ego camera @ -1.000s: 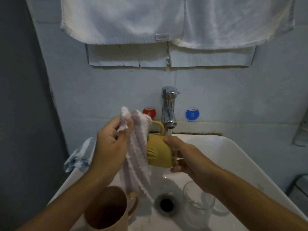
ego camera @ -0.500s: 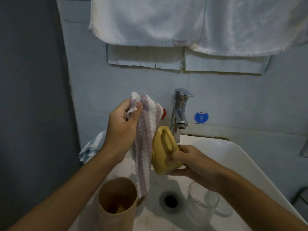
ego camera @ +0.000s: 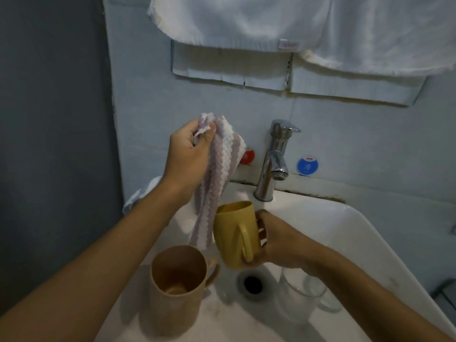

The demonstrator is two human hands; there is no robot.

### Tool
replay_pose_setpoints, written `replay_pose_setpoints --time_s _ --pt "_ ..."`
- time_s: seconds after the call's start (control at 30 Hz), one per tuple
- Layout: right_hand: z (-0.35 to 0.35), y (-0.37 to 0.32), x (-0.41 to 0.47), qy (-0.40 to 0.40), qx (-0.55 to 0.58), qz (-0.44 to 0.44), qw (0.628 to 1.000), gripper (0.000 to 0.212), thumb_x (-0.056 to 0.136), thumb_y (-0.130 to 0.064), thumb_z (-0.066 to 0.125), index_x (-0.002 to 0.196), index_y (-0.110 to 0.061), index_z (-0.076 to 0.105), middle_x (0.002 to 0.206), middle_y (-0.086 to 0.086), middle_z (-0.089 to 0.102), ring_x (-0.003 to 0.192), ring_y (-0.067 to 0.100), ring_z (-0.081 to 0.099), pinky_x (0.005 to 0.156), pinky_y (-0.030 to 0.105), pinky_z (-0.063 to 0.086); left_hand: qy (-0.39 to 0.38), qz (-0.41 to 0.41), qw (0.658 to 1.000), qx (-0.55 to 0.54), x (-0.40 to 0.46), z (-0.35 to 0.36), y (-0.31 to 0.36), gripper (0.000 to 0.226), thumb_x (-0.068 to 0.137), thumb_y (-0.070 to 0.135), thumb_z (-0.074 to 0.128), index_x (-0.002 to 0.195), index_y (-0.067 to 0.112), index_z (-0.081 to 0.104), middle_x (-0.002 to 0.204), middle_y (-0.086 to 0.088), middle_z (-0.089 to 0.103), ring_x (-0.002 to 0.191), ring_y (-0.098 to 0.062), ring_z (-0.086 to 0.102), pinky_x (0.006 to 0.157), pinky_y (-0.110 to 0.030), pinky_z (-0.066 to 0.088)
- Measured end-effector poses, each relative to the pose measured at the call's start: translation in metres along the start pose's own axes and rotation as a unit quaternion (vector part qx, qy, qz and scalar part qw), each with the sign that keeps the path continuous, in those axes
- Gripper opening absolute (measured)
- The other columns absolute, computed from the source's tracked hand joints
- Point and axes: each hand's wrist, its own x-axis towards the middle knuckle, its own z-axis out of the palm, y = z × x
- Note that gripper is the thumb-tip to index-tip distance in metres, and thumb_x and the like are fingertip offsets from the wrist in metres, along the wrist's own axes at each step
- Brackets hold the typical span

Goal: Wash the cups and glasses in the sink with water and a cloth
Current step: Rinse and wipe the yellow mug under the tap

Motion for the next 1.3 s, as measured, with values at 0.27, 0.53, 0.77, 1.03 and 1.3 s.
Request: replay_pose_setpoints --time_s 0.27,0.53,0.77,1.03,1.3 --pt "0.006 0.0 0.012 -0.027 -0.15 -0.067 0.986 0.096 0.068 -0.028 0.089 0.142 -0.03 0.028 0.136 -0.011 0.044 0.117 0.005 0.043 0.096 0.018 0.041 -0.008 0.011 1.0 0.006 0.0 0.002 0.001 0.018 0.1 0.037 0.05 0.108 0.027 0.062 0.099 0.01 0.069 0.094 -0.004 0.067 0.075 -0.017 0.057" --pt "0.012 -0.005 0.011 -0.02 -0.177 -0.071 0.981 0.085 0.077 -0.027 0.083 0.143 -0.026 0.028 0.147 -0.004 0.041 0.133 0.014 0.042 0.11 0.026 0.033 -0.009 0.01 1.0 0.009 -0.001 0.003 0.002 0.02 0.1 0.036 0.049 0.107 0.024 0.064 0.098 0.007 0.069 0.092 -0.004 0.067 0.07 -0.014 0.056" --pt "0.003 -0.01 0.008 -0.058 -0.183 -0.032 0.981 0.072 0.082 -0.015 0.078 0.14 -0.024 0.037 0.141 -0.002 0.047 0.12 0.01 0.046 0.099 0.022 0.036 -0.006 -0.013 1.0 0.011 0.0 0.002 0.0 0.03 0.099 0.039 0.05 0.118 0.021 0.063 0.109 0.004 0.069 0.101 -0.01 0.066 0.079 -0.022 0.059" --pt "-0.004 0.003 0.01 -0.05 -0.198 0.032 0.978 0.07 0.077 -0.026 0.083 0.137 -0.026 0.046 0.136 -0.004 0.054 0.124 0.013 0.051 0.099 0.024 0.041 -0.014 -0.027 1.0 0.003 0.001 0.0 0.003 0.035 0.098 0.038 0.05 0.125 0.019 0.061 0.113 0.005 0.068 0.102 -0.01 0.065 0.078 -0.018 0.058" --pt "-0.018 -0.008 0.002 0.0 -0.164 0.032 0.986 0.058 0.089 -0.011 0.068 0.14 -0.021 0.043 0.138 0.001 0.052 0.123 0.014 0.051 0.093 0.021 0.045 -0.023 -0.046 0.998 -0.023 0.001 -0.001 0.003 0.037 0.098 0.038 0.052 0.123 0.015 0.064 0.107 0.002 0.072 0.098 -0.012 0.07 0.079 -0.025 0.059"
